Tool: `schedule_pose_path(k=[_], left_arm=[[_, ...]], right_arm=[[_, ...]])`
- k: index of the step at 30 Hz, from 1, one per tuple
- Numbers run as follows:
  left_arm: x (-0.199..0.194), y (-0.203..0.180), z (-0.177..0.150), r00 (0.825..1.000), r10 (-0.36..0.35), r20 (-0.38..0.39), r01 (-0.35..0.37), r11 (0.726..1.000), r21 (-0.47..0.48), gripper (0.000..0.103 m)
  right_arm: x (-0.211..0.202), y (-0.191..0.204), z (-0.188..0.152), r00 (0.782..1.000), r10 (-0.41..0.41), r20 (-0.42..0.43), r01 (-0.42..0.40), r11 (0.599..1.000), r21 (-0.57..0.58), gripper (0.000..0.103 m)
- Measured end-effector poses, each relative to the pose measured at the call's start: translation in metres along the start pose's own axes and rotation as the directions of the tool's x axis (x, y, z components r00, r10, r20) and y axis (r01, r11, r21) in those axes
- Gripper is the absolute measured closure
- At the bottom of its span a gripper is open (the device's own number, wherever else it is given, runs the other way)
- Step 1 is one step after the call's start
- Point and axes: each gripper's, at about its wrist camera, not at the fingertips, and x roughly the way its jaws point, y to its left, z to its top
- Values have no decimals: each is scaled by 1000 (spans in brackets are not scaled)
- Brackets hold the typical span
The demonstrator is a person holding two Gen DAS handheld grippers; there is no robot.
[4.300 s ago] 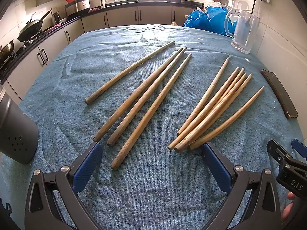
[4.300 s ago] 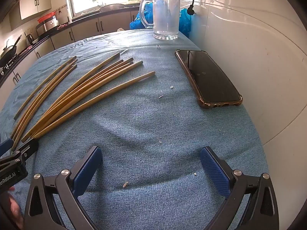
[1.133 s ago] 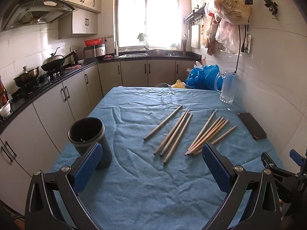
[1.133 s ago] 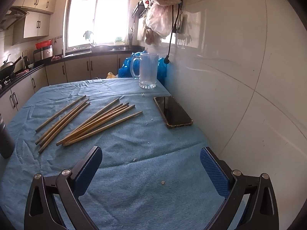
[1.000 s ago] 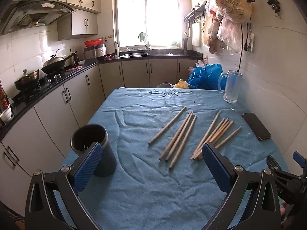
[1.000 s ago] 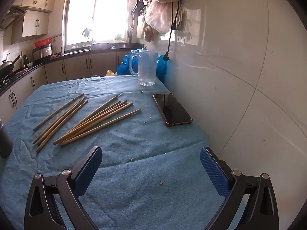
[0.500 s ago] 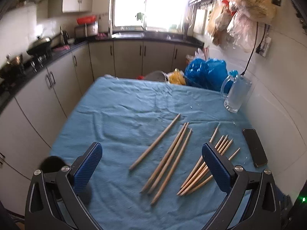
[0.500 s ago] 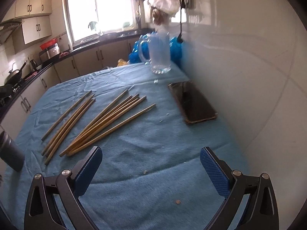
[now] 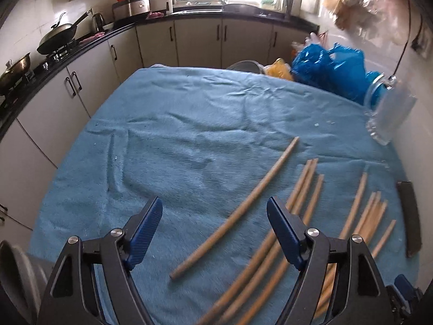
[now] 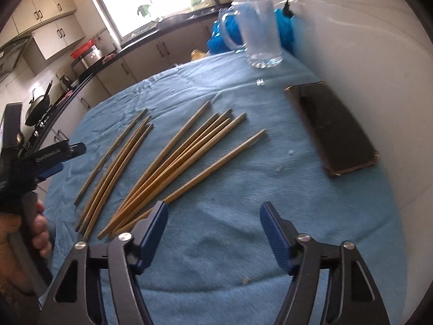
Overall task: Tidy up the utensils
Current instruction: 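Close the left gripper on one chopstick while the right gripper grasps another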
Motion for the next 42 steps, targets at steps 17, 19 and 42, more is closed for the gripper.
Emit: schedule_pose_path(k=[17, 19, 42], left_arm=[[35, 0, -9, 992, 29, -123, -27, 999, 19, 81], [32, -4, -11, 991, 36, -130, -31, 999, 37, 84], [4, 10, -6, 999, -33, -16, 32, 998, -45, 37]], right_arm=[[34, -5, 16, 999, 26, -47, -23, 998, 61, 40], [35, -7, 18, 998, 39, -52, -35, 996, 77, 48], [52, 10, 32, 997, -68, -44, 68, 998, -2, 62]])
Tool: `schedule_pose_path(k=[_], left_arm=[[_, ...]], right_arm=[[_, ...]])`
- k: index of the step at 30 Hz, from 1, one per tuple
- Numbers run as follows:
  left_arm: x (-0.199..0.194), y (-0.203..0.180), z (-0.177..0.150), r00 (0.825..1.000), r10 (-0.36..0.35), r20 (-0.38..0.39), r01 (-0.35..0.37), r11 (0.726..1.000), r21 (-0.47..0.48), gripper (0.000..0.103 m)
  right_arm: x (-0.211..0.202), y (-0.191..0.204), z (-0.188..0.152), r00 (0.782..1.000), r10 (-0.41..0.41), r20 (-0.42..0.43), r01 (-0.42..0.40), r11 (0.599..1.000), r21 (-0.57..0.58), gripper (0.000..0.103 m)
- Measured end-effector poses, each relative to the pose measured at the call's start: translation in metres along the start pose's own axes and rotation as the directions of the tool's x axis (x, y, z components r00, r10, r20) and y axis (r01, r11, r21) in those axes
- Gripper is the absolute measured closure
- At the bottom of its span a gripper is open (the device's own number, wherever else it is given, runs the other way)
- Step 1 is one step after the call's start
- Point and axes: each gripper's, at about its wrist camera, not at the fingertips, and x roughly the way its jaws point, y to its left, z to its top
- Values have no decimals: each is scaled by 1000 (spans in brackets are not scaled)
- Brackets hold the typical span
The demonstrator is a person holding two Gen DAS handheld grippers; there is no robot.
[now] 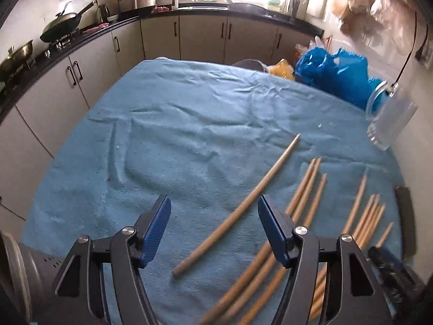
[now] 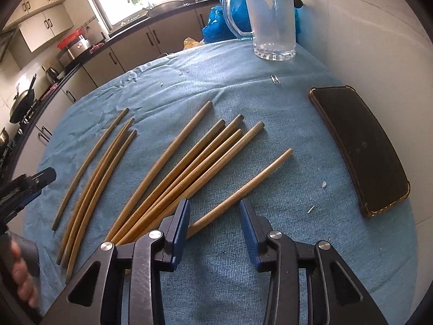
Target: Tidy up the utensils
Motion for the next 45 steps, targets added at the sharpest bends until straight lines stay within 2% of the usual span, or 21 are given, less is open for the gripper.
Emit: schedule_pose_path(k=[6, 8, 10, 12, 14, 18, 19, 22, 26, 32, 37, 38, 42, 45], left_arm=[[20, -8, -8, 996, 67, -61, -62, 995, 79, 38], [27, -9, -14, 993, 72, -97, -63, 993, 95, 50], [25, -10, -13, 993, 37, -108, -28, 996, 88, 83], [24, -14, -12, 990, 33, -140, -20, 996, 92, 93], [23, -14, -14, 987, 20, -159, -9, 997, 70, 96], [18, 0, -19, 972, -69, -226, 63, 997, -34, 96], [16, 3, -21, 968, -86, -237, 75, 996, -55, 96], [8, 8, -36, 959, -122, -255, 99, 990, -101, 96], [-8, 16, -56, 947, -176, -267, 142, 980, -141, 96], [-47, 24, -101, 947, -196, -256, 184, 980, -72, 96], [-76, 42, -159, 921, -241, -307, 240, 970, -41, 96], [-84, 46, -168, 921, -250, -300, 252, 967, -33, 96], [-100, 53, -181, 910, -274, -311, 284, 959, -15, 96], [-115, 55, -180, 909, -292, -297, 308, 951, 6, 95]], right_arm=[[-1, -2, -1, 1000, 14, 2, -14, 1000, 3, 62], [-1, -3, -2, 1000, 18, 4, -18, 1000, 1, 62], [-1, -3, -2, 1000, 20, 4, -20, 1000, 0, 62], [-1, -1, -1, 1000, 8, -1, -8, 1000, -16, 62], [0, 3, 0, 1000, -17, -9, 17, 999, -42, 63], [5, 14, 3, 997, -76, -15, 73, 990, -119, 76], [5, 14, 4, 997, -73, -21, 70, 990, -123, 81], [3, 6, 4, 998, -39, -43, 34, 994, -109, 87], [-4, -5, -5, 997, 6, -71, -12, 996, -89, 92], [-27, -12, -38, 993, 40, -114, -55, 990, -127, 93], [-51, -25, -72, 984, 77, -160, -98, 987, -128, 93], [-57, -28, -79, 982, 81, -171, -103, 986, -128, 93], [-74, -35, -102, 977, 65, -204, -98, 983, -154, 93], [-78, -35, -107, 977, 47, -210, -83, 983, -166, 90]])
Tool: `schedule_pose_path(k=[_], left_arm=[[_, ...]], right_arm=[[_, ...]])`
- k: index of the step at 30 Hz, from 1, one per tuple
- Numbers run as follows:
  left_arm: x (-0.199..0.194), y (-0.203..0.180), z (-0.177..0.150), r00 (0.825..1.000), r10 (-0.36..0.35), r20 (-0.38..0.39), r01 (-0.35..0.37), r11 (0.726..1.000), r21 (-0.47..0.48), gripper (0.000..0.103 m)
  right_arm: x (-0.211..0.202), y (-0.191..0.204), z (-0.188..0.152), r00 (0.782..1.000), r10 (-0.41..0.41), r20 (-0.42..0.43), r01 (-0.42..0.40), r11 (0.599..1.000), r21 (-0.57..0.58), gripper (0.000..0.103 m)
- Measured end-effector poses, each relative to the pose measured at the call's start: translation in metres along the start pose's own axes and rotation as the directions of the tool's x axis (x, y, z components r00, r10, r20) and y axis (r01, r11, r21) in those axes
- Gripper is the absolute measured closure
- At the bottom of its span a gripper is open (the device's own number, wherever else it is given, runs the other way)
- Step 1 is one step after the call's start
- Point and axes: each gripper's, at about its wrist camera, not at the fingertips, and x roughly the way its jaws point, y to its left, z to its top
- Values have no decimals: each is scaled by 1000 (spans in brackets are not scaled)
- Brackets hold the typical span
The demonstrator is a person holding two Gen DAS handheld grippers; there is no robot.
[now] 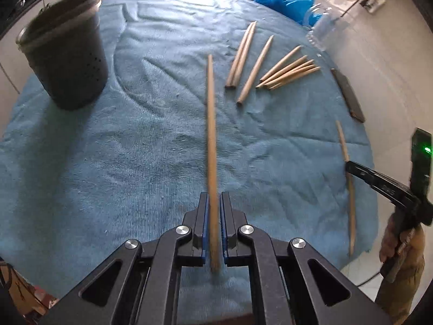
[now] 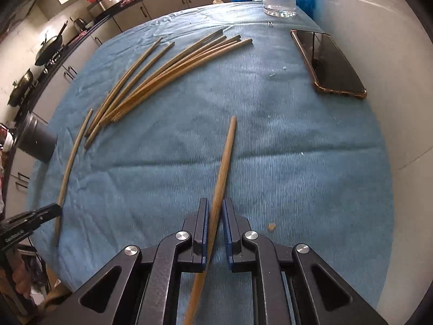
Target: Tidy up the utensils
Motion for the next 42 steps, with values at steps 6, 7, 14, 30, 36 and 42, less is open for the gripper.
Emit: schedule_pose_path(k=[6, 7, 14, 30, 36, 42], left_arm=[[-23, -8, 11, 995, 26, 100, -32, 998, 55, 64], [-21, -9, 19, 994, 45, 103, -52, 997, 60, 64], [22, -6, 71, 992, 125, 37, -127, 990, 65, 64], [58, -22, 97, 969, 236, -71, -222, 962, 159, 65], [57, -25, 96, 979, 201, -43, -190, 965, 180, 95], [31, -17, 78, 997, 71, 30, -75, 988, 135, 96]], right_arm=[[3, 3, 7, 999, 36, -27, -36, 999, 23, 67], [5, 4, 11, 999, 20, -32, -20, 1000, 15, 67], [22, 11, 41, 990, -80, -120, 74, 996, -49, 69], [39, 39, 56, 925, -207, -320, 146, 968, -204, 77], [41, 51, 58, 941, -192, -280, 131, 966, -222, 92], [27, 56, 38, 975, -147, -166, 112, 972, -205, 96]])
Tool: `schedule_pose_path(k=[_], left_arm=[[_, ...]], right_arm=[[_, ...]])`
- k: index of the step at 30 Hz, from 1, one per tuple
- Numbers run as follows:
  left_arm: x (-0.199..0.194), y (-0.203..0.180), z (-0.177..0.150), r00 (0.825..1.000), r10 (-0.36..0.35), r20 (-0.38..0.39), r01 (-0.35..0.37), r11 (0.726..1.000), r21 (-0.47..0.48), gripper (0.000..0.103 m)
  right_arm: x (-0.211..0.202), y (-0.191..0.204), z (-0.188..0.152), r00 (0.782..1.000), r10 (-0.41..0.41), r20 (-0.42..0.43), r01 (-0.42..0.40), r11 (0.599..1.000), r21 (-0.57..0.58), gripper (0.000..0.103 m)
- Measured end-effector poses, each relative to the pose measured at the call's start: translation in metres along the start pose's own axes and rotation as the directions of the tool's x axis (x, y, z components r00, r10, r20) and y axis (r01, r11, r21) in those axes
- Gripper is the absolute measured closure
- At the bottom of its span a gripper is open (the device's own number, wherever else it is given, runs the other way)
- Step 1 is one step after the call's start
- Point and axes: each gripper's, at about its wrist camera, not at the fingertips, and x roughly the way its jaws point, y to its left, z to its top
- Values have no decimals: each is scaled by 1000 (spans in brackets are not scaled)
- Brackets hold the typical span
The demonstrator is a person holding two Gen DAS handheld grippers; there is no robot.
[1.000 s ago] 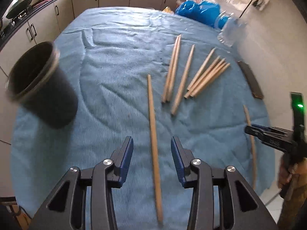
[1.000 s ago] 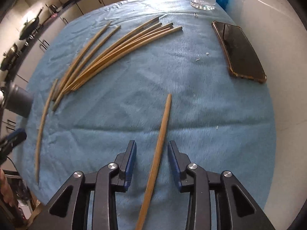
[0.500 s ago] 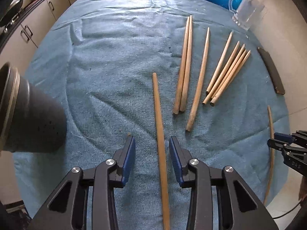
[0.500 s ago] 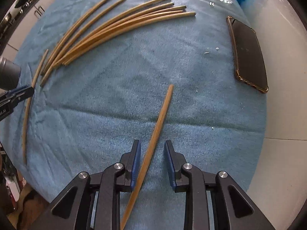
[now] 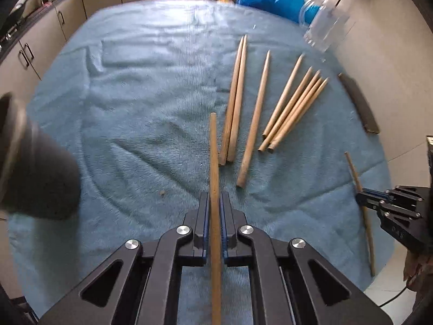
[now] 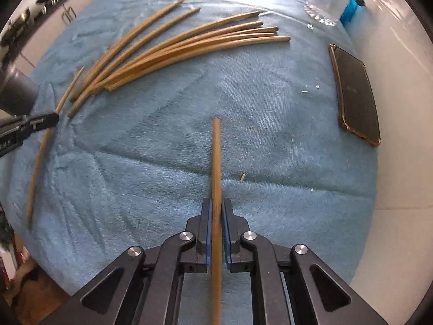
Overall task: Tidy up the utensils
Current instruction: 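Lift both held chopsticks and lower them into the black utensil cup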
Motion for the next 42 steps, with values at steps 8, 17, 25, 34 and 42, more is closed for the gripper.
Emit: schedule_pose_path(k=[8, 17, 25, 34, 42], left_arm=[[-65, 5, -37, 980, -108, 169, 110, 994, 1, 96], [-130, 17, -62, 919, -84, 385, 102, 994, -28, 96], [-181, 36, -67, 851, -116, 512, 158, 987, -41, 96], [-240, 82, -45, 756, -67, 651, 166, 982, -92, 96], [-258, 147, -4, 689, 86, 720, 119, 966, -230, 96]], right_arm=[[-43, 10, -35, 976, 86, 202, -98, 994, 49, 96], [-99, 44, -45, 883, 164, 440, -167, 985, -32, 96], [-126, 95, -28, 794, 264, 548, -224, 965, -139, 96], [-161, 148, 19, 671, 370, 642, -298, 928, -224, 96], [-175, 208, 87, 546, 459, 701, -396, 879, -267, 95]])
